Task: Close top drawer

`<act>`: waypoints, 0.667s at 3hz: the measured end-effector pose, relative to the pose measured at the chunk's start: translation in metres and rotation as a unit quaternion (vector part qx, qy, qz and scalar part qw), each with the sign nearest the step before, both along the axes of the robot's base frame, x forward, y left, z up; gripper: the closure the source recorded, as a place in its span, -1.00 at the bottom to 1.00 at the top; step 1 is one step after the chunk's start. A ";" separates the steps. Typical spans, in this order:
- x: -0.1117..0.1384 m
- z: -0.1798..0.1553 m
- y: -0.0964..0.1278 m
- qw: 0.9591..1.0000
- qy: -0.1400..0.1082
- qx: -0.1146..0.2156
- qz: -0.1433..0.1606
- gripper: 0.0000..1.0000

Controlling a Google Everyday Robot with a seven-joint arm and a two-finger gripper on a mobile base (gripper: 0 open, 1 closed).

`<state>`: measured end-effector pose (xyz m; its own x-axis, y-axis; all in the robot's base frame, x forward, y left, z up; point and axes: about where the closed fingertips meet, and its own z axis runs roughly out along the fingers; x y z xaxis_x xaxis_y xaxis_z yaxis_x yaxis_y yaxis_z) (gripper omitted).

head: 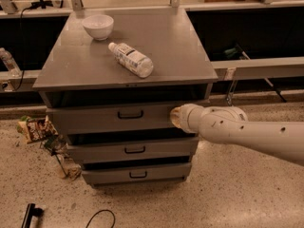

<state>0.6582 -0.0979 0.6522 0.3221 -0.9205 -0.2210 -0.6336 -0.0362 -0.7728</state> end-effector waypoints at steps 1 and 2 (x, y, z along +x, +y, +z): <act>-0.012 0.006 0.000 1.000 0.024 0.017 -0.003 1.00; -0.043 0.019 0.001 0.996 0.070 0.054 -0.004 1.00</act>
Offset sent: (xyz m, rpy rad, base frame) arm -0.1102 -0.0365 0.0508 0.2594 0.3018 -0.0386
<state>0.6153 -0.0967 0.6712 0.2740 -0.8914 -0.3609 -0.7350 0.0479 -0.6764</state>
